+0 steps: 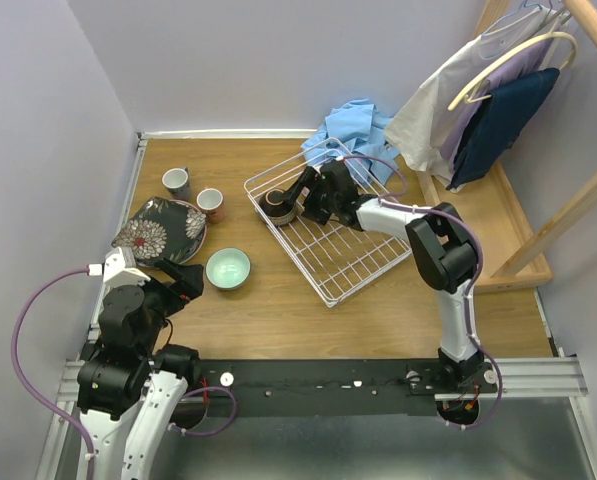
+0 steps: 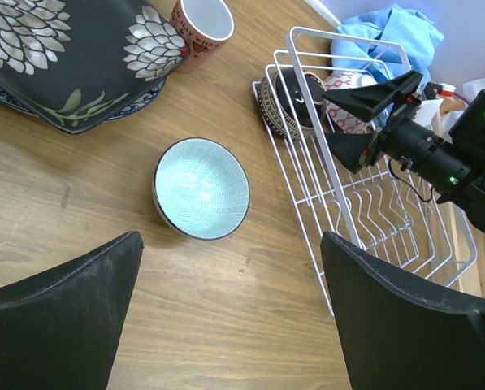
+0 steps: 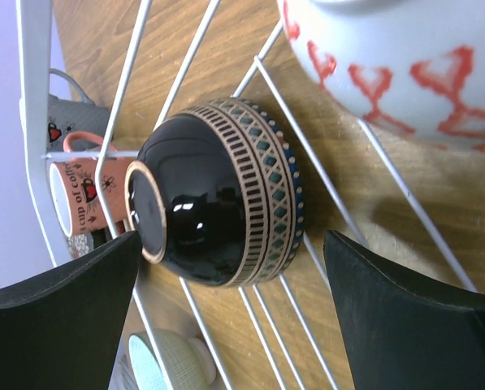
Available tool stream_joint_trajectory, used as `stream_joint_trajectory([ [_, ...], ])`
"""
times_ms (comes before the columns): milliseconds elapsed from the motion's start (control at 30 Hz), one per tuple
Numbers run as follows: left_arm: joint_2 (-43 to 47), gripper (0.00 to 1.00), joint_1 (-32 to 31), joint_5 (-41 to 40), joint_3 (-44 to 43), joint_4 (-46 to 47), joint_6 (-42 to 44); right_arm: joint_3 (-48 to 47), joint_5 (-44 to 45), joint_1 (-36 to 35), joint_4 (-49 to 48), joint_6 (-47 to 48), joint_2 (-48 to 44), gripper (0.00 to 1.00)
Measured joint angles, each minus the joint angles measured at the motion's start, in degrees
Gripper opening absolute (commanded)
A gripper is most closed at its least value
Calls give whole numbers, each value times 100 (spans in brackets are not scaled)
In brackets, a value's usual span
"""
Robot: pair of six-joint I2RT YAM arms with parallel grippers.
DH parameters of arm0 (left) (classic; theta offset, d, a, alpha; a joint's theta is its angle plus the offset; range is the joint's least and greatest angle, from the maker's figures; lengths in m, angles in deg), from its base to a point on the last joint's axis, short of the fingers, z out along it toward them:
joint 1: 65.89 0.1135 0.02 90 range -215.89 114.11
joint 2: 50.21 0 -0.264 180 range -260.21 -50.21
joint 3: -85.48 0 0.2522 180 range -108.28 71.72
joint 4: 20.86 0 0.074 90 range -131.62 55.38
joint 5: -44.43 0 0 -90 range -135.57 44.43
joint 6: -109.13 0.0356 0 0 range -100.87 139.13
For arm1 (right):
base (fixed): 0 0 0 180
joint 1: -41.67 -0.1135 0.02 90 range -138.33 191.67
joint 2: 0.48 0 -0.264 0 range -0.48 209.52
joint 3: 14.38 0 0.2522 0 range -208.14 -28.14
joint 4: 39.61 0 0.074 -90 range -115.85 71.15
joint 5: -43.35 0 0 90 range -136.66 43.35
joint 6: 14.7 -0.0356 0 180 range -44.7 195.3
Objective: Unload the mixed dishes from the dish rack
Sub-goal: Pick up the bowl from the dish rack.
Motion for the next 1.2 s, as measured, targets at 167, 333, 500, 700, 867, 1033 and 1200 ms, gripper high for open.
stream_joint_trajectory([
  [167, -15, 99, 0, 24, -2, -11, 2, -33, -50, 2, -238, -4, 216, 96],
  [333, -15, 99, 0, 44, -28, -48, 0, -33, -127, 2, -466, -9, 328, 94],
  [500, -35, 99, 0, 81, -96, -120, -2, -33, -199, 13, -723, -22, 424, 92],
  [700, -35, 99, 0, 107, -109, -142, -4, 39, -203, 28, -997, -44, 450, 83],
  [867, -35, 99, 0, 111, -116, -195, -9, 219, -221, 33, -1305, -96, 450, 68],
  [1033, -35, 99, 0, 127, -116, -216, -28, 302, -240, 39, -1449, -61, 431, 55],
  [1200, -35, 99, 0, 153, -116, -214, -63, 409, -240, 39, -1464, 160, 291, 38],
])
